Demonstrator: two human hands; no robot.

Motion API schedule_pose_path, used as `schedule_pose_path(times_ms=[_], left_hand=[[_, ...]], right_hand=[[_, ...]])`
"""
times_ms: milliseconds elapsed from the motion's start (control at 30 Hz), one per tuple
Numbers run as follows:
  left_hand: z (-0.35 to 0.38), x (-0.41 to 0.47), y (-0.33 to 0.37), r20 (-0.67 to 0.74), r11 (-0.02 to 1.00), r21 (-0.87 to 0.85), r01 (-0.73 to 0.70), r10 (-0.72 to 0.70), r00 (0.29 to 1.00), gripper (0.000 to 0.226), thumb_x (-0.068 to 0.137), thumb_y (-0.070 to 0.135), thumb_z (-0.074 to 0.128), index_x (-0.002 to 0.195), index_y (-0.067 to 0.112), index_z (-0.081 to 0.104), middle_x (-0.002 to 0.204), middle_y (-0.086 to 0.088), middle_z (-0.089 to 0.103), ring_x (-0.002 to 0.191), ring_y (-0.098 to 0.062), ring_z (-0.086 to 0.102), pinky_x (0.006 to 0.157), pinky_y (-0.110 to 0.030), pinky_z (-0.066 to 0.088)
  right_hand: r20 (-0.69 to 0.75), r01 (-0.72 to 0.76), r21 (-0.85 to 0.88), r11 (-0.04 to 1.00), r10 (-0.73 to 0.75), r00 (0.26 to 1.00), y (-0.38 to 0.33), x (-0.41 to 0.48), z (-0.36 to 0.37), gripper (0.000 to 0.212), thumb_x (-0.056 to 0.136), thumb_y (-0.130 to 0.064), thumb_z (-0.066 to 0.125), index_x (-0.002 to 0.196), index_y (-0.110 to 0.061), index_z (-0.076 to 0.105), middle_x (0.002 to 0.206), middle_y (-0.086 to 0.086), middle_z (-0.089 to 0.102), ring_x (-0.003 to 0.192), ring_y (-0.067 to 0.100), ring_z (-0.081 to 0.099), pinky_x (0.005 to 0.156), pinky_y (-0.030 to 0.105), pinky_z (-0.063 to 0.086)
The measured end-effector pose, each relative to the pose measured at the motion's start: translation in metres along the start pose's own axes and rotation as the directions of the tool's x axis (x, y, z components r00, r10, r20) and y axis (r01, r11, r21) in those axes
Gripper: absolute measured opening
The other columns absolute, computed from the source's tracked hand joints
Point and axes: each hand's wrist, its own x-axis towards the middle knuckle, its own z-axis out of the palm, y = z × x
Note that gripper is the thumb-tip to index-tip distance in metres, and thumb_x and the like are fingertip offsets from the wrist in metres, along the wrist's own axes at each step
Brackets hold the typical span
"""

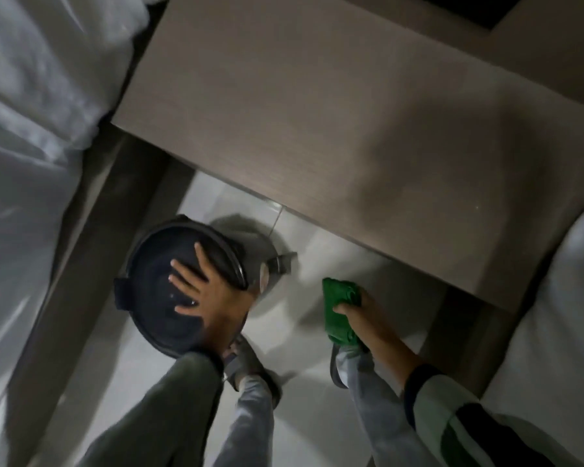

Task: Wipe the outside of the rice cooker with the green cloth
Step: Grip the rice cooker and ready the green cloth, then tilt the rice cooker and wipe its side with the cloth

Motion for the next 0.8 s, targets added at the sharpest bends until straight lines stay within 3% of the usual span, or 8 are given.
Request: schedule_pose_path(times_ms=[100, 167, 300, 367, 433, 600, 700, 800], left_hand=[[-0.031, -0.016, -0.072, 0.09, 0.995, -0.056, -0.079, 0.084, 0.992, 0.132, 0.058, 0.064, 0.079, 0.155, 0.041, -0.008, 0.169, -0.008, -0.015, 0.154, -0.039, -0.008, 0.113, -0.077, 0.012], [-0.05, -0.009, -0.101, 0.079, 0.988, -0.152, -0.02, 0.033, 0.996, 0.116, 0.061, 0.081, 0.06, 0.153, 0.05, -0.004, 0.169, -0.009, -0.012, 0.154, -0.041, -0.005, 0.117, -0.07, 0.012], [-0.066, 0.024, -0.119, 0.085, 0.978, -0.191, -0.087, 0.105, 0.991, 0.095, 0.073, 0.075, 0.052, 0.152, 0.056, 0.005, 0.17, -0.011, -0.009, 0.155, -0.039, -0.003, 0.122, -0.061, 0.009], [-0.071, 0.039, -0.129, 0.109, 0.97, -0.214, -0.116, 0.142, 0.984, 0.091, 0.075, 0.076, 0.058, 0.149, 0.062, 0.005, 0.17, -0.008, -0.011, 0.155, -0.033, -0.007, 0.124, -0.058, 0.008], [-0.079, 0.049, -0.143, 0.139, 0.959, -0.245, -0.144, 0.181, 0.974, 0.09, 0.074, 0.076, 0.06, 0.144, 0.068, 0.005, 0.17, -0.003, -0.012, 0.155, -0.021, -0.012, 0.124, -0.05, 0.005], [-0.092, 0.055, -0.179, 0.232, 0.94, -0.296, -0.172, 0.245, 0.941, 0.107, 0.061, 0.077, 0.062, 0.145, 0.068, -0.005, 0.168, 0.013, -0.016, 0.139, 0.008, -0.022, 0.11, -0.03, 0.003], [-0.096, 0.051, -0.182, 0.253, 0.935, -0.32, -0.153, 0.241, 0.937, 0.108, 0.068, 0.067, 0.067, 0.149, 0.062, -0.004, 0.169, 0.01, -0.015, 0.143, 0.004, -0.024, 0.112, -0.028, 0.002], [-0.098, 0.04, -0.18, 0.259, 0.927, -0.298, -0.229, 0.309, 0.915, 0.108, 0.074, 0.054, 0.077, 0.152, 0.054, 0.002, 0.17, -0.001, -0.013, 0.15, -0.008, -0.024, 0.119, -0.034, 0.001]], right_hand=[[-0.019, 0.171, -0.073, 0.983, -0.172, 0.985, -0.018, -0.01, 0.036, 0.046, 0.093, -0.026, 0.059, 0.137, -0.02, 0.046, 0.128, 0.014, 0.064, 0.107, 0.031, 0.063, 0.087, 0.031, 0.048], [0.007, 0.366, -0.156, 0.917, -0.37, 0.929, -0.023, -0.016, 0.08, 0.052, 0.097, -0.028, 0.052, 0.146, -0.023, 0.035, 0.143, 0.009, 0.054, 0.124, 0.028, 0.057, 0.1, 0.035, 0.048], [0.217, 0.653, -0.305, 0.693, -0.617, 0.757, -0.014, -0.025, 0.196, 0.067, 0.099, -0.037, 0.045, 0.156, -0.02, 0.015, 0.164, 0.011, 0.017, 0.151, 0.027, 0.016, 0.123, 0.045, 0.021], [0.179, 0.641, -0.228, 0.733, -0.615, 0.768, -0.008, -0.017, 0.236, 0.067, 0.097, -0.048, 0.036, 0.155, -0.026, 0.012, 0.166, 0.008, 0.007, 0.153, 0.024, 0.005, 0.124, 0.042, 0.009], [0.073, 0.536, -0.141, 0.833, -0.531, 0.844, -0.007, 0.007, 0.252, 0.064, 0.096, -0.05, 0.031, 0.155, -0.029, 0.013, 0.167, 0.004, 0.004, 0.153, 0.022, 0.003, 0.124, 0.043, 0.007], [-0.046, 0.128, -0.133, 0.983, -0.135, 0.99, -0.015, 0.079, 0.24, 0.058, 0.103, -0.041, 0.032, 0.155, -0.027, 0.012, 0.166, 0.01, 0.009, 0.15, 0.035, 0.018, 0.12, 0.056, 0.022], [0.011, 0.3, -0.138, 0.944, -0.301, 0.953, -0.026, 0.049, 0.252, 0.058, 0.098, -0.046, 0.039, 0.152, -0.033, 0.024, 0.166, 0.004, 0.013, 0.152, 0.028, 0.011, 0.124, 0.053, 0.012], [0.198, 0.637, -0.017, 0.771, -0.622, 0.758, -0.028, -0.009, 0.267, 0.056, 0.087, -0.056, 0.044, 0.143, -0.053, 0.032, 0.164, -0.008, 0.017, 0.15, 0.013, 0.006, 0.124, 0.041, 0.003]])
